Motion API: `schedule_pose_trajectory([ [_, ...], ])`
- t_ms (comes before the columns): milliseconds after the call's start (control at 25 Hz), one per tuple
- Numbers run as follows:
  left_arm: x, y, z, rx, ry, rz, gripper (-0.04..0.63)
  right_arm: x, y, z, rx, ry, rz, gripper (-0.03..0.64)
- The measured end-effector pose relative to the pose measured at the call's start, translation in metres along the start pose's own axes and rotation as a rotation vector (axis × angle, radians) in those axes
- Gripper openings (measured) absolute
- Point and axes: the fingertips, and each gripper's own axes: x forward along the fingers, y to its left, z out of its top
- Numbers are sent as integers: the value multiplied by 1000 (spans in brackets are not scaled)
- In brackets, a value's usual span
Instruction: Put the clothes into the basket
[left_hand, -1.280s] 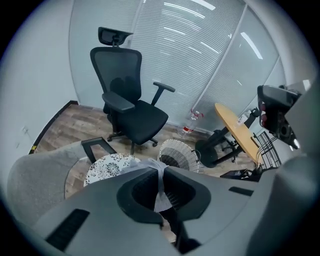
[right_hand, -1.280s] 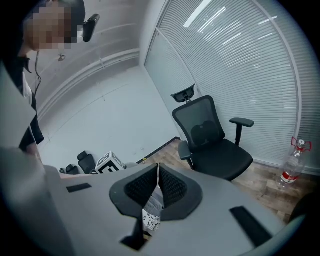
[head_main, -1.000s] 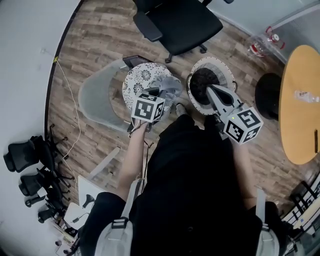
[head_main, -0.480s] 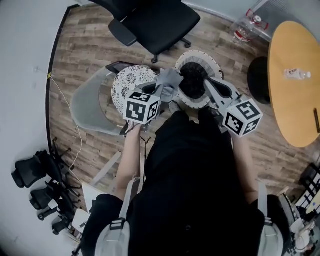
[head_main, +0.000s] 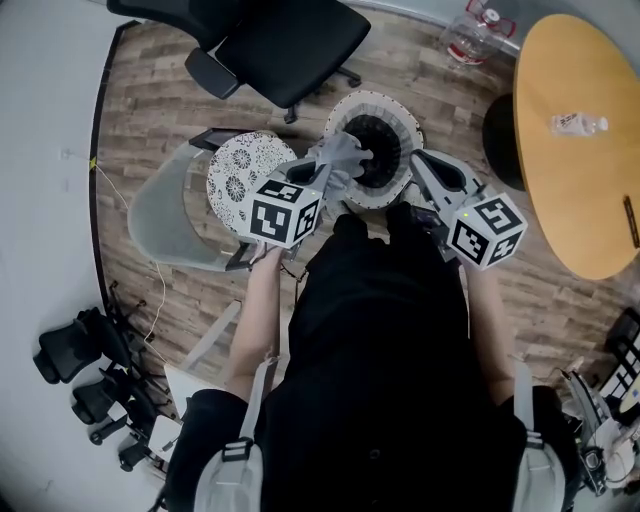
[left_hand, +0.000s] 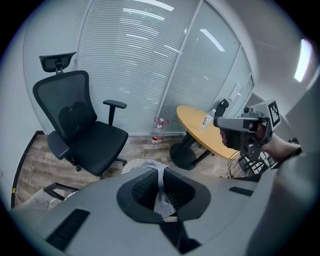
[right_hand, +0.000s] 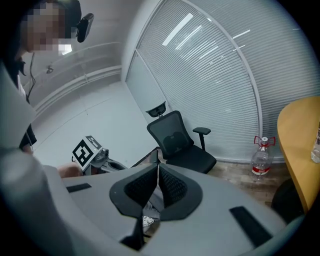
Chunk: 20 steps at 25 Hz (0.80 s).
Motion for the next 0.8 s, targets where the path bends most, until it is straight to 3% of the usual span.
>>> schedule_pose_trajectory([
  [400,68,-26,1,-36,47,7,23,-28,-45,-16,40,58,22,18],
  [800,129,-41,-23,-66,121,21,23,-42,-69,-31,46,138,67,18],
])
